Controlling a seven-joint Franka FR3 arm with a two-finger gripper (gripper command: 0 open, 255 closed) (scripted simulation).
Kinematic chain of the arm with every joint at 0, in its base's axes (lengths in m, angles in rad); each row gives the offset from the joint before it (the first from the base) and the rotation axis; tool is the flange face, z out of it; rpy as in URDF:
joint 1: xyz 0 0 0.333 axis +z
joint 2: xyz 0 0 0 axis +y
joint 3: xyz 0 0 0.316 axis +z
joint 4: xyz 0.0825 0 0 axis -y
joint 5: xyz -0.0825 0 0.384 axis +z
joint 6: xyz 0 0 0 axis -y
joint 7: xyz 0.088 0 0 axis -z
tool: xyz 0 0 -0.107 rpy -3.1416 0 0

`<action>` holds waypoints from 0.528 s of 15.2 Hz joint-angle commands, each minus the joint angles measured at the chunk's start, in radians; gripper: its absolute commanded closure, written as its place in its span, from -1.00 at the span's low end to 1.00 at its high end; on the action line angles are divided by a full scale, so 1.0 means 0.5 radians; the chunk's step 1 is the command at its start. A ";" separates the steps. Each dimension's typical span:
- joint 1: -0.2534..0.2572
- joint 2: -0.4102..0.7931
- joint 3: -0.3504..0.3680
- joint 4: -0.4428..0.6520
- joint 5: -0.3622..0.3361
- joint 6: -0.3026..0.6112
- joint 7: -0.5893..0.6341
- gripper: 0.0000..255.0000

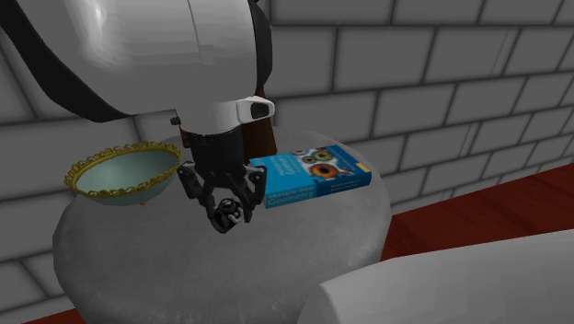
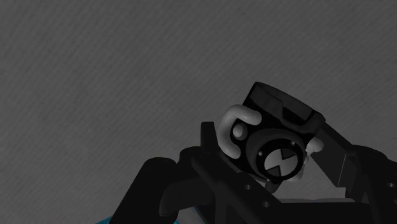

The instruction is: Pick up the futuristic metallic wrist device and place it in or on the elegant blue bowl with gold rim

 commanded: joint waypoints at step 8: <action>0.007 -0.148 -0.096 0.142 -0.050 -0.289 -0.004 1.00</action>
